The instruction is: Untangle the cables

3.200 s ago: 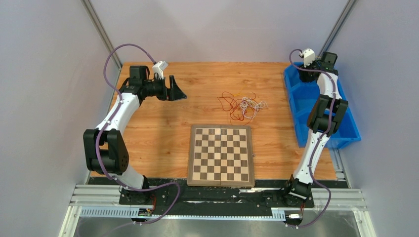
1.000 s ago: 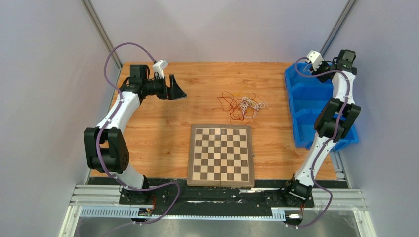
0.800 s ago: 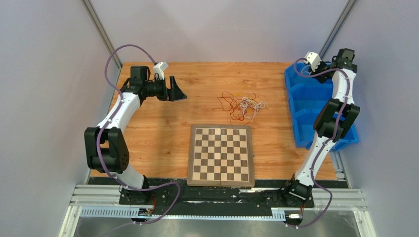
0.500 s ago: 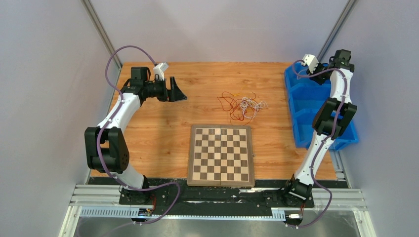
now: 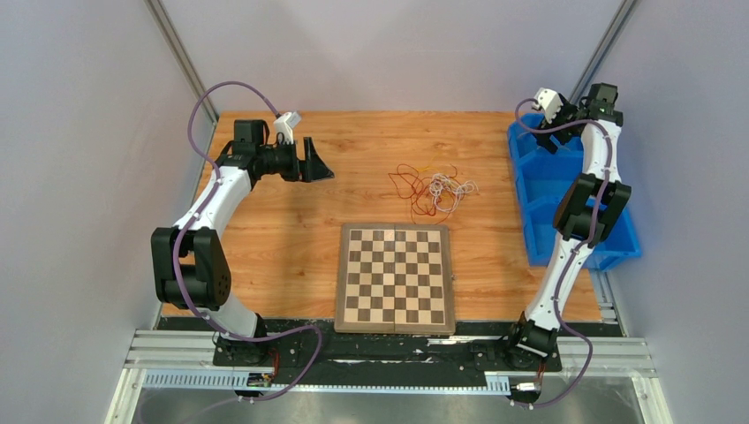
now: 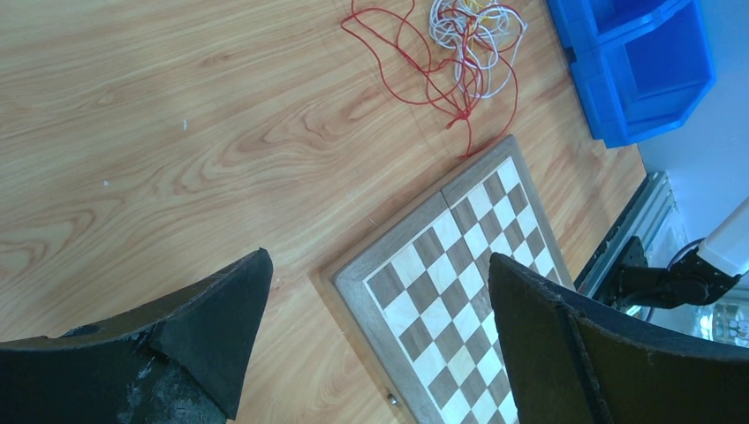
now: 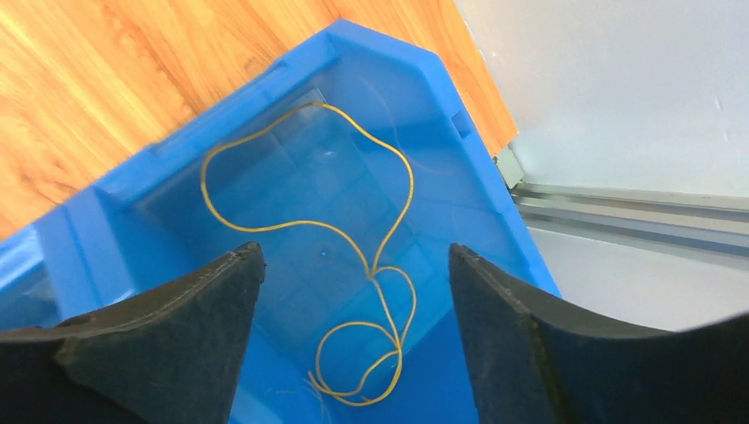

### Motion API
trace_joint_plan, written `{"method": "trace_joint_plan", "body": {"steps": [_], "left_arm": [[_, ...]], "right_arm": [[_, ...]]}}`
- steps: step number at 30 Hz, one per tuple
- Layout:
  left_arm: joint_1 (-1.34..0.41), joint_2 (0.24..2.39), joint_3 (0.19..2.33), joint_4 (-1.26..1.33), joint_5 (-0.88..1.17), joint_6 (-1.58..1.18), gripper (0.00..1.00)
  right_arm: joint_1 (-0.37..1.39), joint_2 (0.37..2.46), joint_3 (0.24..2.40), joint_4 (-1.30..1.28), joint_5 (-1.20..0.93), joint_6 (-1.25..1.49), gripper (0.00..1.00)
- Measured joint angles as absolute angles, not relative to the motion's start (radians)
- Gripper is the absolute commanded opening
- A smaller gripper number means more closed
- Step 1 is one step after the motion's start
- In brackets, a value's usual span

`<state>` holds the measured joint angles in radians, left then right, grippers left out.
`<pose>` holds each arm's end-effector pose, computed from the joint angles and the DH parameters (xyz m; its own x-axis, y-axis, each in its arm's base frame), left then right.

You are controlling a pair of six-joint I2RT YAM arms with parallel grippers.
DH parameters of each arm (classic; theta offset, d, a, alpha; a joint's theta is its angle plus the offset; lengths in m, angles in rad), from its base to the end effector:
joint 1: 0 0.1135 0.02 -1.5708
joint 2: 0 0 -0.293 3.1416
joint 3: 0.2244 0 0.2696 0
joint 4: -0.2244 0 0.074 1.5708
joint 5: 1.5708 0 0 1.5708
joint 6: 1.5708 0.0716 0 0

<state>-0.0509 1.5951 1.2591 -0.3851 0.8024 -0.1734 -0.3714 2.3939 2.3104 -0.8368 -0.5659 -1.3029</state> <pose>0.3849 -0.0712 0.2947 -0.7486 -0.0819 -0.6579 0.4523 0.6624 -0.5972 0.5574 -0.1759 0.2436 -0.1999 -0.7957 -0.5718 -0.7141 0.5179 -0.4710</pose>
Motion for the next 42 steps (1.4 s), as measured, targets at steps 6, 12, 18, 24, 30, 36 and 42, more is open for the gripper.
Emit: {"method": "trace_joint_plan", "body": {"steps": [6,12,18,24,30,36,42], "left_arm": [[-0.051,1.595,1.259,-0.385,0.803,-0.173,1.00],[-0.051,1.595,1.259,-0.384,0.804,-0.173,1.00],[-0.056,1.595,1.278,-0.383,0.808,-0.171,1.00],[-0.069,1.595,1.288,-0.378,0.805,-0.151,1.00],[-0.088,1.595,1.287,-0.376,0.803,-0.139,1.00],[-0.098,1.592,1.271,-0.379,0.805,-0.120,0.87],[-0.107,1.592,1.273,-0.374,0.833,-0.093,0.77]], "right_arm": [[-0.370,2.292,2.265,-0.858,-0.654,-1.179,0.96],[-0.290,2.117,2.203,-0.860,-0.699,-0.990,0.99],[-0.076,2.054,2.058,-0.847,-0.679,-0.835,0.97],[0.097,2.135,1.925,-0.879,-0.623,-0.757,0.96],[0.167,2.261,1.898,-0.878,-0.529,-0.726,0.49],[0.175,2.306,1.914,-0.863,-0.511,-0.733,0.00],[0.189,2.291,1.991,-0.844,-0.722,-0.725,0.00]]}}
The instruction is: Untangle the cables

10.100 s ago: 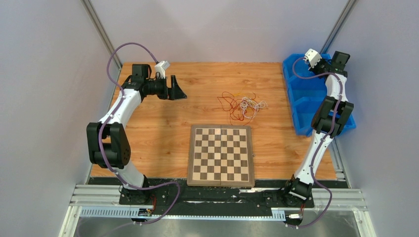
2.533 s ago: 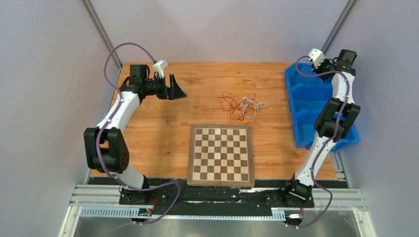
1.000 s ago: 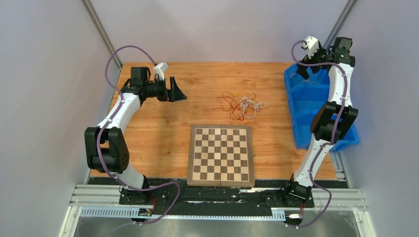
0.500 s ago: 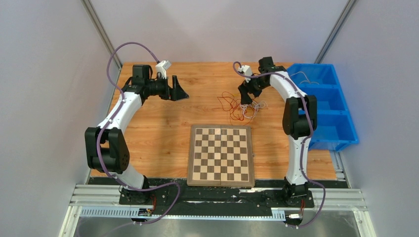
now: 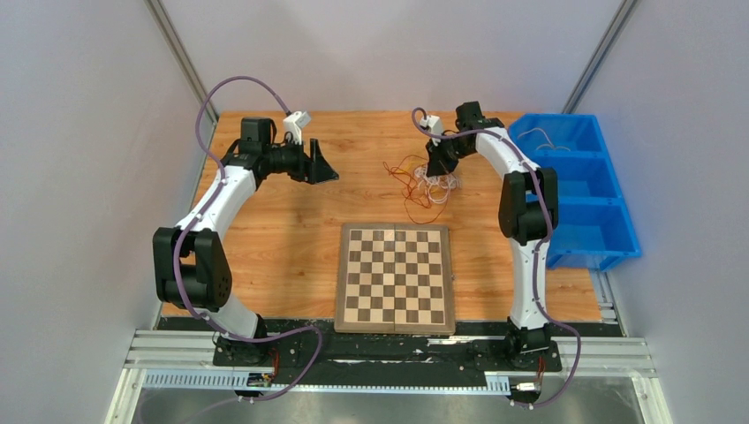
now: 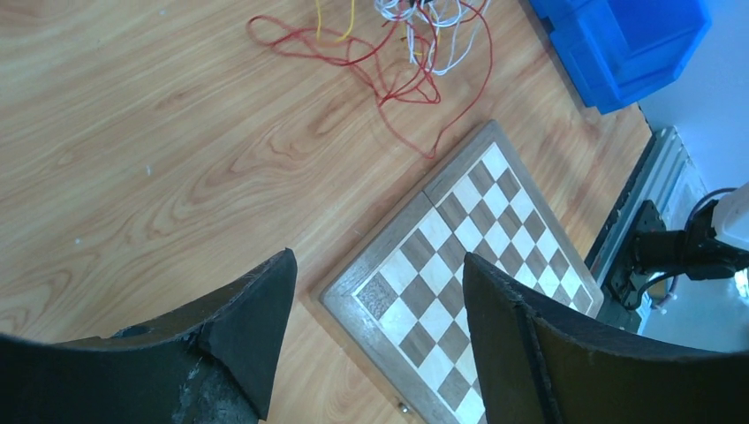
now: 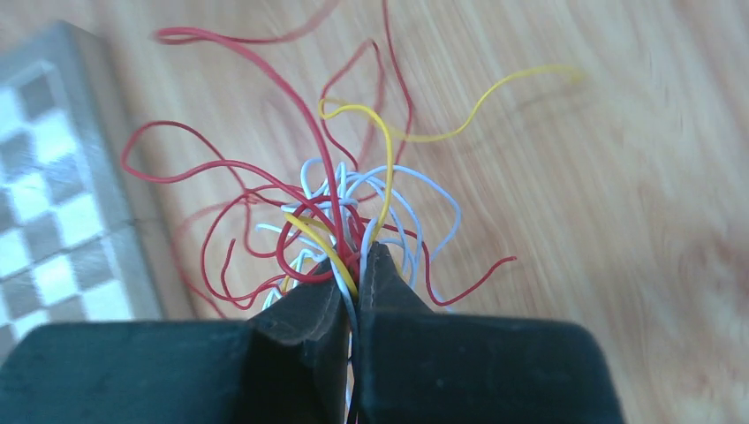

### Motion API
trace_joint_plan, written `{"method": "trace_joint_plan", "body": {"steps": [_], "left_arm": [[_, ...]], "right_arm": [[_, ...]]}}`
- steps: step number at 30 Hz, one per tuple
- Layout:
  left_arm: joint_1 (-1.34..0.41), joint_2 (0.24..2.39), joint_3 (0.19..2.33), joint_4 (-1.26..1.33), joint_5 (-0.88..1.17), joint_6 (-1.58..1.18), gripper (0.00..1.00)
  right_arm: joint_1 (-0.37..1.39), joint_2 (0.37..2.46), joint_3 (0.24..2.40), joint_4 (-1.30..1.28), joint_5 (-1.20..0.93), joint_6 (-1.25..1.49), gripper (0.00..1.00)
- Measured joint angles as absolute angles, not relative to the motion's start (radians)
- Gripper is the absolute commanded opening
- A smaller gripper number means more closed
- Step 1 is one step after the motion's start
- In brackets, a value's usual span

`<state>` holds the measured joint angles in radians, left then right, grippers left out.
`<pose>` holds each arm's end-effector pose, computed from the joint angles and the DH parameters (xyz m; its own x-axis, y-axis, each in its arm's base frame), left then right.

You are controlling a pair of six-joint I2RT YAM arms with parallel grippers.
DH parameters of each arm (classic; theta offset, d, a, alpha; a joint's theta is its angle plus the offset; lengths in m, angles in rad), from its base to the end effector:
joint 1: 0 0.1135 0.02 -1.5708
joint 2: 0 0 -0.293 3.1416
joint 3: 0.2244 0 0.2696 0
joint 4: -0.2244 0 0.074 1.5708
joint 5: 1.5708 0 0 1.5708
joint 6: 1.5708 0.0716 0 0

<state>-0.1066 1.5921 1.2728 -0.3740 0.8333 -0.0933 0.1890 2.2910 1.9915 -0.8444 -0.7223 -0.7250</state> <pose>0.3807 -0.0940 0.3028 -0.6921 0.0111 -0.7217 0.5756 0.6117 -0.5426 0.5165 0.1470 0.1973 -0.3974 -0.5826 -0.7090 -0.8996 0.3997 0.1759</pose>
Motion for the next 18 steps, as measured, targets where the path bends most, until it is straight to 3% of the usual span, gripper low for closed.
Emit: {"method": "trace_joint_plan", "body": {"steps": [10,13,14,18], "left_arm": [[-0.221,1.640,1.360,-0.312,0.855,-0.035,0.78],[-0.250,1.651,1.376,-0.301,0.854,-0.019,0.58],[-0.257,1.655,1.381,-0.300,0.852,-0.016,0.44],[-0.271,1.669,1.385,-0.298,0.834,-0.002,0.12]], "right_arm": [[0.347,2.162,2.036,-0.794,-0.911,-0.700,0.00],[0.384,2.156,2.049,-0.787,-0.924,-0.696,0.00],[0.389,2.156,2.050,-0.786,-0.925,-0.694,0.00],[0.387,2.156,2.050,-0.785,-0.915,-0.690,0.00]]}}
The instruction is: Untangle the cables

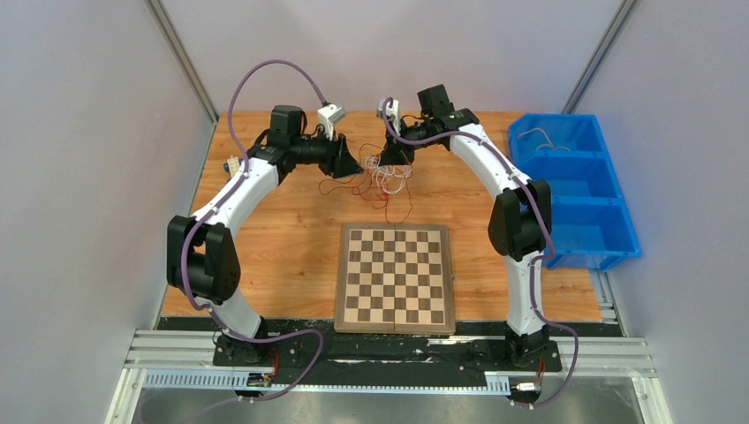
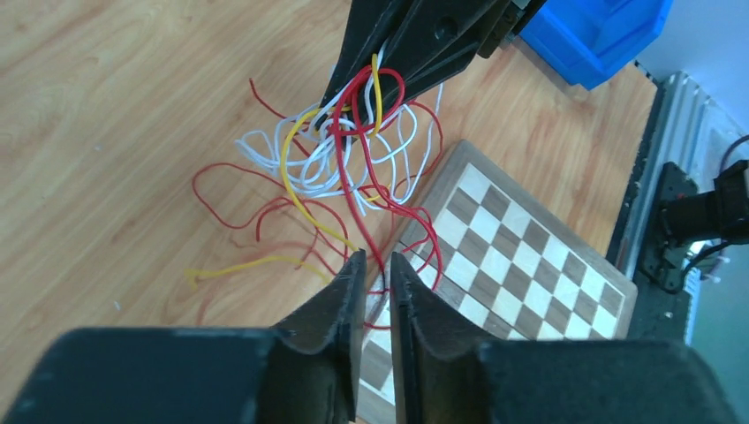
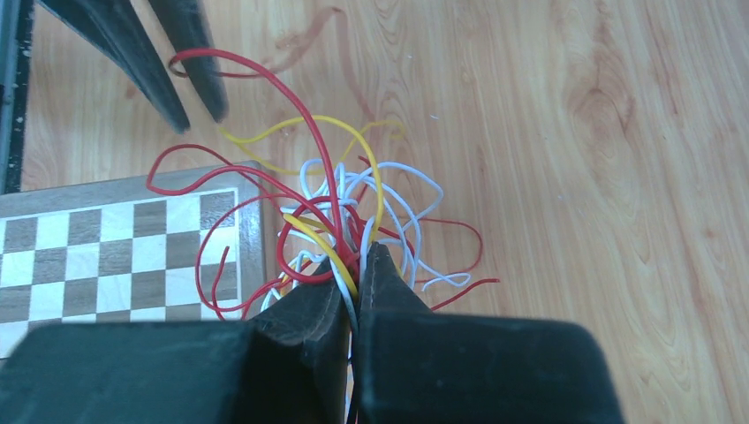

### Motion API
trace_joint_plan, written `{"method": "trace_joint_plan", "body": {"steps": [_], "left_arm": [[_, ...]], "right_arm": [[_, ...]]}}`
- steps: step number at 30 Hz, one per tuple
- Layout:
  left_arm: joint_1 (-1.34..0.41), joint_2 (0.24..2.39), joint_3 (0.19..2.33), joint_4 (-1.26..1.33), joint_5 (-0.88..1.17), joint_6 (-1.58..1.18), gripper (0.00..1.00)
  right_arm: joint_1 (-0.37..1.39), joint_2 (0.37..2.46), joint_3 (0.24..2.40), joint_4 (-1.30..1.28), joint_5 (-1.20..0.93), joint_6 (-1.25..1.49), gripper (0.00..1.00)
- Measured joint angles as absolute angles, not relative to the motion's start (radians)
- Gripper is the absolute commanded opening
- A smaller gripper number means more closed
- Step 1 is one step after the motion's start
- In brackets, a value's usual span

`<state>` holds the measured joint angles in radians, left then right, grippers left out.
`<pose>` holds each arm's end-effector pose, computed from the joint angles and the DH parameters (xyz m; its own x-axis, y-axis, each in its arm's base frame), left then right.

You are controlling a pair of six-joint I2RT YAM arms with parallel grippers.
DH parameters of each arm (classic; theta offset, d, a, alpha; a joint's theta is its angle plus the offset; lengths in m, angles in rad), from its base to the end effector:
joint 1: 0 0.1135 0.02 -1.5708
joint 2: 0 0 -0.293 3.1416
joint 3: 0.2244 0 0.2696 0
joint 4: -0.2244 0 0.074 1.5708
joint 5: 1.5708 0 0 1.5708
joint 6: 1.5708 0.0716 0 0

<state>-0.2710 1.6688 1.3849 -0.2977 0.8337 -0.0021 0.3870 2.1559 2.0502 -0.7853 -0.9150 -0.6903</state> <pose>0.3903 -0.1635 0.3220 -0.5309 0.1461 -0.8347 0.7749 0.4823 -0.4085 0.4634 0.2501 0.2982 -0.1150 -0.4662 -0.8772 -0.9918 0.1035 0.0750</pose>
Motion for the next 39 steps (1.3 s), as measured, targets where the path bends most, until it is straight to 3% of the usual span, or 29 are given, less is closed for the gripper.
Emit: {"method": "trace_joint_plan", "body": {"steps": [2,9,15,20,29,31,35,39], "left_arm": [[-0.273,1.666,1.385,-0.296,0.827,0.007,0.01],[-0.259,1.589,1.383,-0.297,0.799,-0.002,0.00],[-0.181,1.528,1.454,-0.294,0.808,-0.098,0.00],[-0.062,1.528,1.660,-0.235,0.807,-0.223,0.00],[0.037,1.544,2.036,-0.093,0.768,-0.339,0.00],[0.055,1.567,2.135,-0.067,0.746,-0.352,0.00],[0.074,1.599,2.262,-0.006,0.717,-0.376,0.00],[0.074,1.585,2.228,0.054,0.727,-0.421,0.00]], "right_arm": [[0.382,2.156,2.050,-0.785,-0.896,-0.691,0.01],[0.369,2.178,2.050,-0.764,-0.826,-0.698,0.21],[0.345,2.291,2.081,-0.714,-0.776,-0.700,0.21],[0.305,2.397,2.088,-0.687,-0.684,-0.722,0.15],[0.259,2.471,2.085,-0.643,-0.555,-0.780,0.19],[0.255,2.471,2.081,-0.630,-0.543,-0.790,0.27],[0.252,2.465,2.072,-0.600,-0.524,-0.801,0.61],[0.245,2.420,2.009,-0.603,-0.557,-0.800,0.79]]}}
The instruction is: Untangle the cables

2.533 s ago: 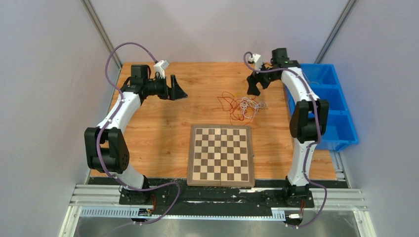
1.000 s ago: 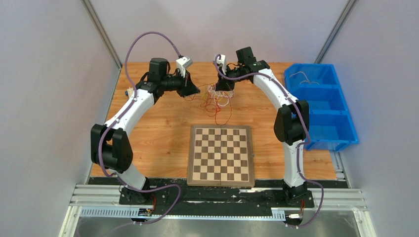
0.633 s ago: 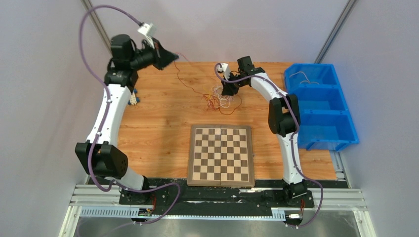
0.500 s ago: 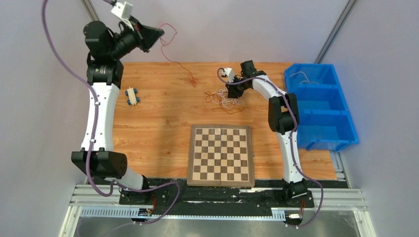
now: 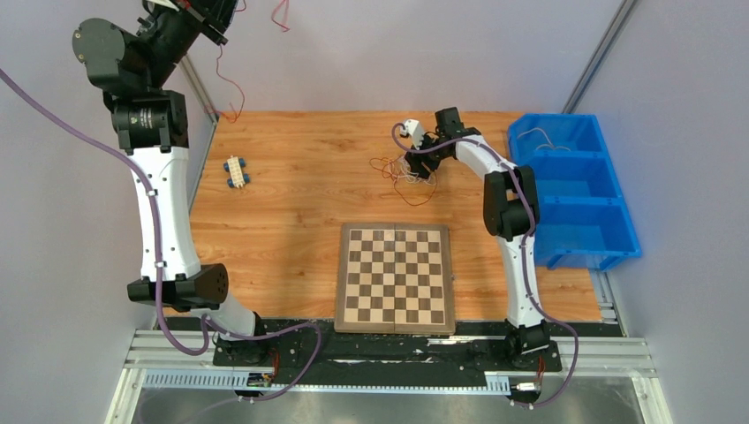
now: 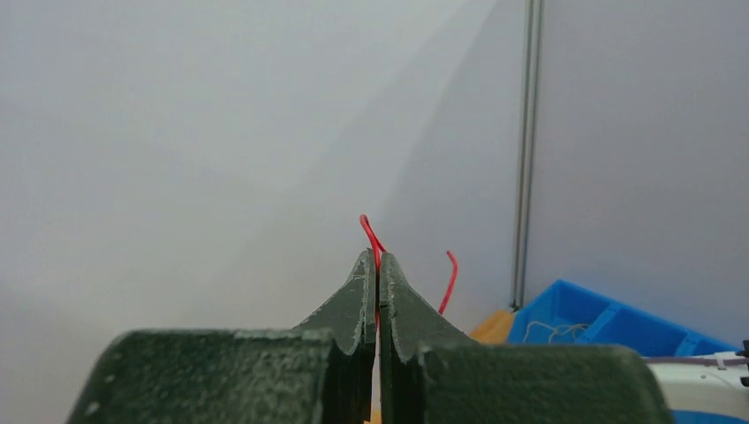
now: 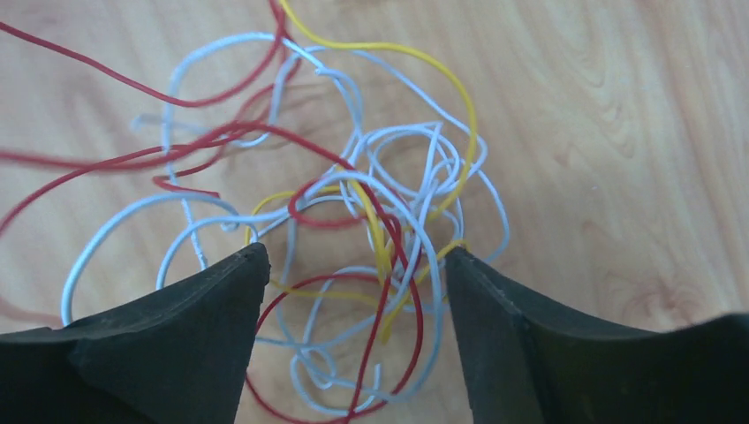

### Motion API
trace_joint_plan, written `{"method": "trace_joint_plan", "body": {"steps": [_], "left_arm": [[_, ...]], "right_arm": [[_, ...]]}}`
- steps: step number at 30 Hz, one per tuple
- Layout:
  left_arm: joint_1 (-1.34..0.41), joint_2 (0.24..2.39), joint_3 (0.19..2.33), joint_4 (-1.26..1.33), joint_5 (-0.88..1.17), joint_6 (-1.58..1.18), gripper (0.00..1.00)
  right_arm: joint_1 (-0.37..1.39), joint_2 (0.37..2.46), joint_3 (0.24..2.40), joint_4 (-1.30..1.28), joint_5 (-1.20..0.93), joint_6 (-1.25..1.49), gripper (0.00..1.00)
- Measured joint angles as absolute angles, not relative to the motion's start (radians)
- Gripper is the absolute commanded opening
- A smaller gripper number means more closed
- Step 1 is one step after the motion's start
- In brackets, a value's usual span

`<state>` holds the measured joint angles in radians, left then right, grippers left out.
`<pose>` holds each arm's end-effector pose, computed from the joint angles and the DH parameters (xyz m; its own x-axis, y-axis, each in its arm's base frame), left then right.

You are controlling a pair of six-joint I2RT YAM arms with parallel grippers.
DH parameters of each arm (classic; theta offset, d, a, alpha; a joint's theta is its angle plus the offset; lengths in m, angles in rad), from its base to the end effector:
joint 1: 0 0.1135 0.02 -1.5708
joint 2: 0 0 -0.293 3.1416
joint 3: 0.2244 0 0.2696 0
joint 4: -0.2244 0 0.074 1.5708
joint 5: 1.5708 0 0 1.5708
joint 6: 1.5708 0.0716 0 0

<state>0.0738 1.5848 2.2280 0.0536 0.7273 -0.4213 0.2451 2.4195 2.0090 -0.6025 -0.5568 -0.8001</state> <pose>0.2989 -0.0256 0.6939 0.3986 -0.2768 -0.8743 0.6755 0.7335 0.0758 0.5498 0.1765 0.1429 -0.2309 -0.6856 -0.6904 -0.9230 0.3788 -0.0674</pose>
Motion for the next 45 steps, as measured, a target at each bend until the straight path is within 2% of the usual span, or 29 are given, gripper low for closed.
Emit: {"method": "trace_joint_plan", "body": {"steps": [7,11,16,22,24,28,29,30,31,32,38,45], "left_arm": [[0.062,1.565,2.012,0.117,0.799,-0.513,0.00],[0.029,1.565,1.914,0.160,0.836,-0.588,0.00],[-0.050,1.563,1.818,0.241,0.848,-0.691,0.00],[-0.130,1.563,1.751,0.300,0.837,-0.792,0.00],[-0.138,1.563,1.748,0.319,0.828,-0.813,0.00],[-0.141,1.556,1.744,0.335,0.804,-0.836,0.00],[-0.141,1.552,1.738,0.335,0.799,-0.838,0.00],[-0.141,1.545,1.729,0.336,0.794,-0.841,0.00],[-0.140,1.537,1.719,0.336,0.788,-0.844,0.00],[-0.139,1.528,1.708,0.335,0.781,-0.847,0.00],[-0.109,1.488,1.666,0.338,0.759,-0.863,0.00],[0.030,1.402,1.502,0.247,0.673,-0.832,0.00]], "right_arm": [[0.238,2.216,1.947,-0.661,-0.765,-0.723,1.00],[0.246,2.048,1.961,-0.588,-0.921,-0.592,1.00],[0.311,1.908,1.927,-0.218,-1.005,-0.287,1.00],[0.447,1.954,1.951,0.163,-1.020,-0.010,0.97],[0.492,2.006,1.985,0.227,-1.019,0.041,0.91],[0.550,2.070,1.997,0.279,-1.020,0.087,0.66],[0.557,2.077,1.997,0.286,-1.020,0.094,0.54],[0.562,2.085,1.997,0.293,-1.020,0.105,0.38],[0.566,2.091,1.997,0.305,-1.021,0.116,0.17],[0.569,2.092,1.997,0.314,-1.023,0.127,0.02],[0.563,2.083,1.989,0.338,-1.023,0.157,0.00],[0.466,1.957,1.867,0.287,-0.983,0.178,0.00]]}}
